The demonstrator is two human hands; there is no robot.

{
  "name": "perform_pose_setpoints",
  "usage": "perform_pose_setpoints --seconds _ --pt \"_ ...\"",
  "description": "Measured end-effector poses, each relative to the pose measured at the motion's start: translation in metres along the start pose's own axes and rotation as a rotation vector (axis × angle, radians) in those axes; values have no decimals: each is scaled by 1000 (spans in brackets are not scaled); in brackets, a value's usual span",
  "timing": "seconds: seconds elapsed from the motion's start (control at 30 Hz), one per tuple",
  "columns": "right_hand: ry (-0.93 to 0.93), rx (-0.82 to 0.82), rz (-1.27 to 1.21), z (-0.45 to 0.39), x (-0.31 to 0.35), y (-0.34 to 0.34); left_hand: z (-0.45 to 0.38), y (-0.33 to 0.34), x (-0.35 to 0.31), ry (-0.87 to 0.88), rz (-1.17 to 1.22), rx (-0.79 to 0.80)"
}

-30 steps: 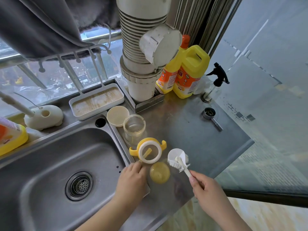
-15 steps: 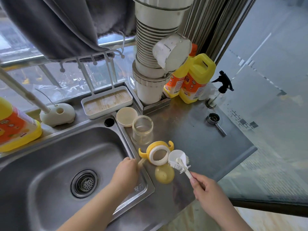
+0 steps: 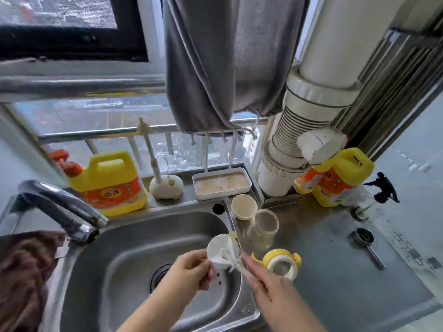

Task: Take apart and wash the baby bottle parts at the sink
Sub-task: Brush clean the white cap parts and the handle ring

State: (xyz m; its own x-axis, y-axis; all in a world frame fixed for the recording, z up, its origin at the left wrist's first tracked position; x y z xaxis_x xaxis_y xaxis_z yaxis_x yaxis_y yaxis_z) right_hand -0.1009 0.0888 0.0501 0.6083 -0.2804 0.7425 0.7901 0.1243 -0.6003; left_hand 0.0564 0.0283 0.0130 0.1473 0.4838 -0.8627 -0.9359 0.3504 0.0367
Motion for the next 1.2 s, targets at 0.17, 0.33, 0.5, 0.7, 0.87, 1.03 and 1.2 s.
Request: perform_pose_setpoints --seconds 0.17,0.33,0.5,0.7,0.87,1.03,1.2 --pt "-190 21 4 -21 58 -6 26 -42 -21 35 306 -84" --pt "-293 53 94 -35 86 11 44 -76 -32 106 308 -137" --pt "-359 205 42 -34 107 29 55 -97 -35 198 173 -150" --pt "-419 88 55 -41 117 25 57 -111 -32 215 207 -225" --pt "-432 41 64 -45 117 26 55 -115 -31 209 225 -244" --pt "-475 135 106 -38 123 37 56 -114 -36 238 229 -226" --pt "-435 48 62 -46 119 24 54 -117 -35 225 204 -264"
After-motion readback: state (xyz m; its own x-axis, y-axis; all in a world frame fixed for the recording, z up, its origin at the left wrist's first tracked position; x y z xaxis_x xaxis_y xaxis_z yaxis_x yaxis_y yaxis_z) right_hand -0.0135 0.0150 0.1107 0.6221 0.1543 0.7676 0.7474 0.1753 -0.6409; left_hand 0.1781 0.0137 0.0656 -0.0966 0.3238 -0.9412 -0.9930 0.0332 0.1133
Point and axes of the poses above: each hand's wrist, its own z-axis away from the middle knuckle, its own y-axis out of the palm, x = y × z, the point moved 6 cm from there along -z, towards the middle knuckle, and after that the axes turned 7 degrees about -z, right-handed, at the moved point
